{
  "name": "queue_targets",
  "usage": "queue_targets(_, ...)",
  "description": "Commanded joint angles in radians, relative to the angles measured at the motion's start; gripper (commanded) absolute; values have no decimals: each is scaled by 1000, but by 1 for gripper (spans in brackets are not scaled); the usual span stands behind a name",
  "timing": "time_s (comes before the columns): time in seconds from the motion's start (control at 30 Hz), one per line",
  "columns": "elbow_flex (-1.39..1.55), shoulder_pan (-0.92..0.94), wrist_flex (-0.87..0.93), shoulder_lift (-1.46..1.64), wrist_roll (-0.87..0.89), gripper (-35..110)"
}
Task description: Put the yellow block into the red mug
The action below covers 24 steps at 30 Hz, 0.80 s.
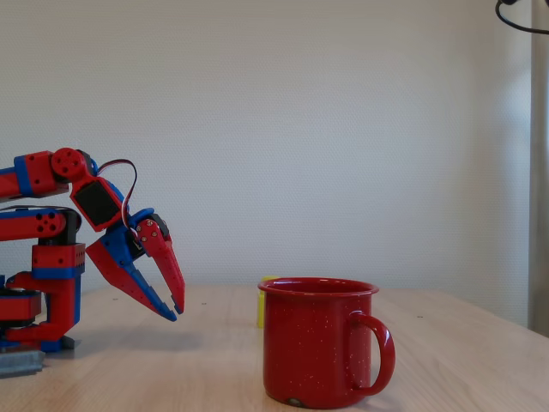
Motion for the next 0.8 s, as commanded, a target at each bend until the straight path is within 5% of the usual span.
queue_targets(0.0, -11, -12, -20, 18, 5, 0)
queue_targets(0.33, -83, -48, 11, -58, 28, 0)
queue_targets(0.77, -522, -127, 6, -422, 57, 0)
